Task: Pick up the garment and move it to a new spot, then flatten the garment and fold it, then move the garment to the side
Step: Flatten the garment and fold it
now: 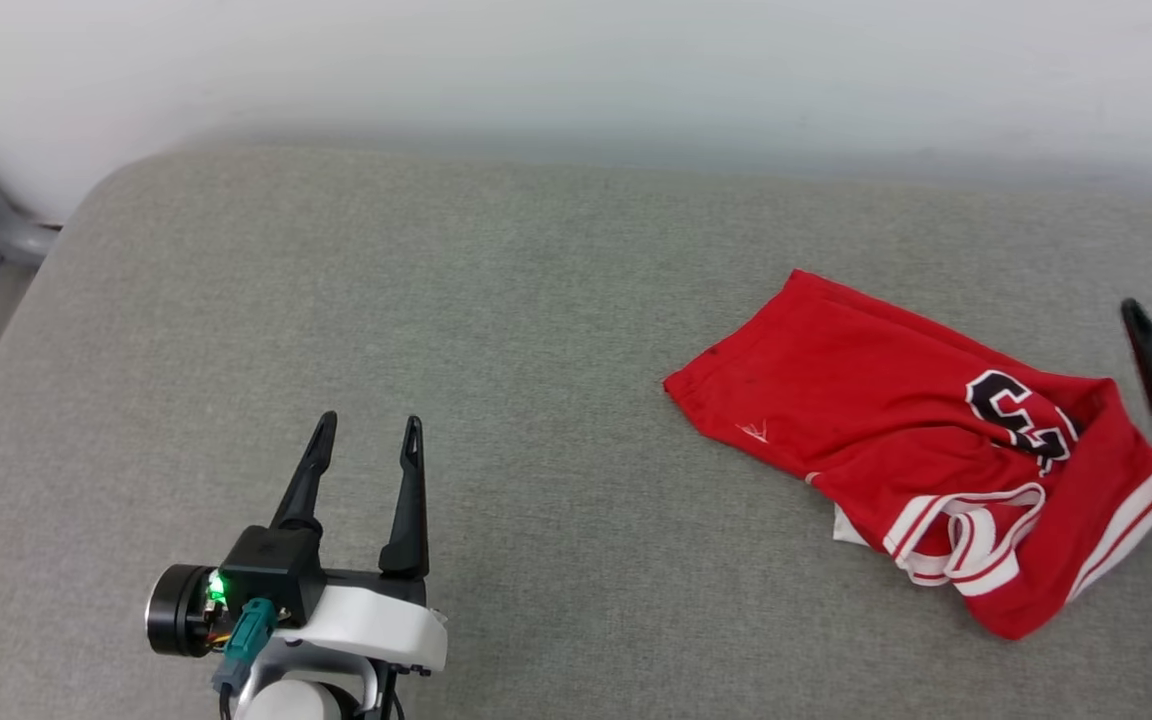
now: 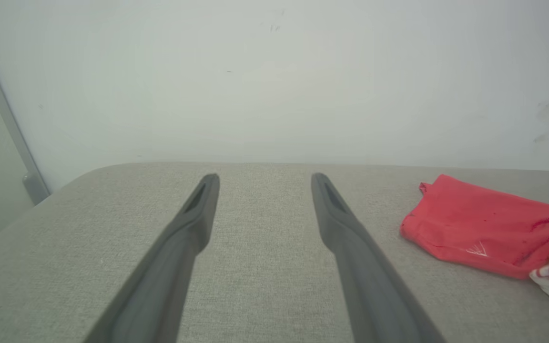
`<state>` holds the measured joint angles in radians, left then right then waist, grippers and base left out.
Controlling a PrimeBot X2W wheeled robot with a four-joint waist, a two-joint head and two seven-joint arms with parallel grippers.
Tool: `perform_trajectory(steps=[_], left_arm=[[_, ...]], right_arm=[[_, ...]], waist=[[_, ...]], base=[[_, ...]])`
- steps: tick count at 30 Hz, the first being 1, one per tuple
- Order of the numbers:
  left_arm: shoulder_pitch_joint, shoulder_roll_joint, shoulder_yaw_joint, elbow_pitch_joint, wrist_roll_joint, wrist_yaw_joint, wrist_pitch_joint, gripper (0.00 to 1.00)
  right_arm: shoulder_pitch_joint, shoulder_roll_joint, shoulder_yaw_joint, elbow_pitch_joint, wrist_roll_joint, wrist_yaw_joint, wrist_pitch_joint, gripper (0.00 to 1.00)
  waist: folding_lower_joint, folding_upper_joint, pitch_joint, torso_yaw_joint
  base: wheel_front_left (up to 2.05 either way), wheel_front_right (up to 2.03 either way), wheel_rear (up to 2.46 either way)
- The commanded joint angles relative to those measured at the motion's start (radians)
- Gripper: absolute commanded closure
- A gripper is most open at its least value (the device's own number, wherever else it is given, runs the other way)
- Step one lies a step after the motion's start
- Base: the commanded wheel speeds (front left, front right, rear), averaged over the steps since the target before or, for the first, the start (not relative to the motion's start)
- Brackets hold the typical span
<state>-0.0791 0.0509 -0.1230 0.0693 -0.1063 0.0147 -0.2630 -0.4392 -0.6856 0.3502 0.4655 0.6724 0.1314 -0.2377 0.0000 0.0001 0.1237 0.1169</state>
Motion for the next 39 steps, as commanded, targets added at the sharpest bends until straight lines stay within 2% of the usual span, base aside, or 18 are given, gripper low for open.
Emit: perform_trajectory(steps=[1, 7, 12, 16, 19, 20, 25, 26, 30, 33, 36, 39], left_arm=[[-0.005, -0.001, 0.004, -0.002, 0.010, -0.007, -0.003, 0.00], [-0.083, 0.016, 0.015, 0.000, 0.038, -0.063, -0.003, 0.00], [-0.224, 0.059, -0.026, 0.026, 0.046, -0.119, -0.003, 0.00], [-0.372, 0.113, -0.124, 0.109, -0.002, -0.143, 0.000, 0.00], [-0.507, 0.182, -0.284, 0.160, -0.124, -0.144, 0.057, 0.00], [-0.636, 0.254, -0.443, 0.186, -0.273, -0.143, 0.153, 0.00], [-0.817, 0.324, -0.653, 0.197, -0.554, -0.143, 0.345, 0.00], [-0.907, 0.359, -0.797, 0.203, -0.688, -0.144, 0.512, 0.00], [-1.029, 0.404, -0.990, 0.203, -0.784, -0.144, 0.692, 0.00], [-1.095, 0.414, -1.101, 0.219, -0.832, -0.144, 0.784, 0.00], [-1.128, 0.426, -1.151, 0.235, -0.815, -0.144, 0.868, 0.00], [-1.122, 0.427, -1.157, 0.241, -0.757, -0.144, 0.910, 0.00]], right_arm=[[0.036, 0.028, -0.023, -0.037, -0.033, -0.001, -0.009, 0.00], [0.192, 0.215, -0.183, -0.296, -0.227, -0.001, -0.021, 0.00], [0.318, 0.339, -0.240, -0.470, -0.334, -0.001, 0.019, 0.00], [0.364, 0.375, -0.235, -0.528, -0.359, -0.001, 0.052, 0.00], [0.363, 0.384, -0.229, -0.548, -0.363, -0.001, 0.057, 0.00], [0.342, 0.381, -0.224, -0.555, -0.361, -0.001, 0.057, 0.00], [0.314, 0.375, -0.213, -0.547, -0.359, -0.001, 0.044, 0.00], [0.294, 0.372, -0.207, -0.541, -0.355, -0.001, 0.035, 0.00], [0.267, 0.368, -0.198, -0.534, -0.349, -0.001, 0.023, 0.00], [0.248, 0.369, -0.193, -0.528, -0.346, -0.001, 0.013, 0.00], [0.224, 0.372, -0.187, -0.523, -0.340, -0.001, 0.005, 0.00], [0.200, 0.379, -0.180, -0.521, -0.338, -0.001, -0.004, 0.00]], waist=[[0.0000, -0.0001, -0.010, -0.016], [0.0000, -0.0001, -0.011, -0.050], [0.0000, -0.0001, 0.005, -0.076], [0.0000, -0.0001, 0.027, -0.105], [0.0000, -0.0001, 0.051, -0.132], [0.0000, -0.0001, 0.077, -0.158], [0.0000, -0.0001, 0.122, -0.197], [0.0000, -0.0001, 0.148, -0.219], [0.0000, -0.0001, 0.187, -0.249], [0.0000, -0.0001, 0.216, -0.268], [0.0000, -0.0001, 0.249, -0.289], [0.0000, -0.0001, 0.284, -0.307]], base=[[0.00, 0.00, 0.00], [0.00, 0.00, 0.00], [0.00, 0.00, 0.00], [0.00, 0.00, 0.00], [0.00, 0.00, 0.00], [0.00, 0.00, 0.00], [0.00, 0.00, 0.00], [0.00, 0.00, 0.00], [0.00, 0.00, 0.00], [0.00, 0.00, 0.00], [0.00, 0.00, 0.00], [0.00, 0.00, 0.00]])
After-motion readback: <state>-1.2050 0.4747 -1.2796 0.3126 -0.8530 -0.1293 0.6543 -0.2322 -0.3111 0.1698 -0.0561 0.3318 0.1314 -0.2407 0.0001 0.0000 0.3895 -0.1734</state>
